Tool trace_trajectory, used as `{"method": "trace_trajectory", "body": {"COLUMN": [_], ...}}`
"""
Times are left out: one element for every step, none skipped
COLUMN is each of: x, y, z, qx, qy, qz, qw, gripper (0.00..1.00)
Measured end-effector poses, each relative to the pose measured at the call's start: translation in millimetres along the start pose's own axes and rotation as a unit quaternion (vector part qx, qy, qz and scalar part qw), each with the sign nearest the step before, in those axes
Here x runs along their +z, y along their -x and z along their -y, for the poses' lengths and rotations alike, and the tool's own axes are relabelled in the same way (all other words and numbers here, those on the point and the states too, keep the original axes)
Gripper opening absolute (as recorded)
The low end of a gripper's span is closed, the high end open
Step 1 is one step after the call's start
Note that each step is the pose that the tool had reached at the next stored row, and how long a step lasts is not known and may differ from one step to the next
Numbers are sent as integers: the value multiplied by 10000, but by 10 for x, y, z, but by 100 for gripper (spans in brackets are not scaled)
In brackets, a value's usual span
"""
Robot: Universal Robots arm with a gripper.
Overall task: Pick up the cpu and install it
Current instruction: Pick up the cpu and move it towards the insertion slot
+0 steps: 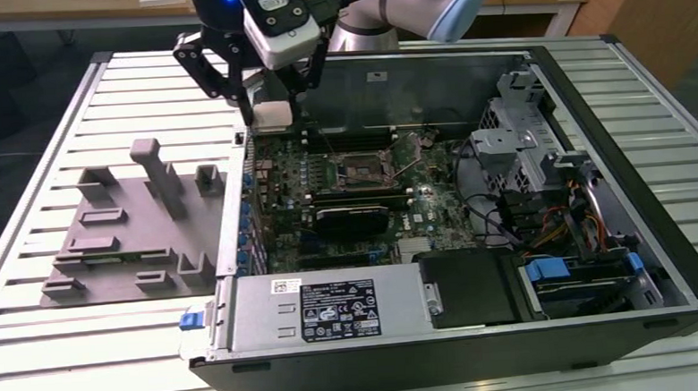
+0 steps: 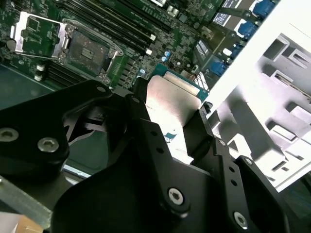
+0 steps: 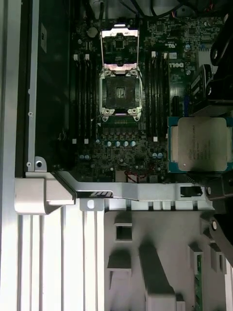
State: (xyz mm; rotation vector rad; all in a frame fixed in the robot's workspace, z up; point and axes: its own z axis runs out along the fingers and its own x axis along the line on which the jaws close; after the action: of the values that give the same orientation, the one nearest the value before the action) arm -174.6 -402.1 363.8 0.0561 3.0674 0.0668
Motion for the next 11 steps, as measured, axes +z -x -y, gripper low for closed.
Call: {"method": "trace_trajectory", "body": {"x": [1, 3, 4, 5, 7, 8, 10, 11, 13, 14, 15], "y": [17, 36, 54, 72, 91, 110, 129, 149, 167, 186, 204], "z": [-1, -1, -2, -3, -3, -4, -4, -5, -6, -7, -7], "qx": [0, 0, 0, 0, 0, 0, 0, 0, 0, 0, 0], "qy": [0, 0, 0, 0, 0, 0, 0, 0, 0, 0, 0], "qz": [0, 0, 0, 0, 0, 0, 0, 1, 0, 0, 0], "qw": [10000, 10000, 10000, 10000, 10000, 10000, 10000, 10000, 10000, 10000, 10000], "gripper": [54, 54, 54, 54, 54, 54, 54, 54, 54, 54, 54]}}
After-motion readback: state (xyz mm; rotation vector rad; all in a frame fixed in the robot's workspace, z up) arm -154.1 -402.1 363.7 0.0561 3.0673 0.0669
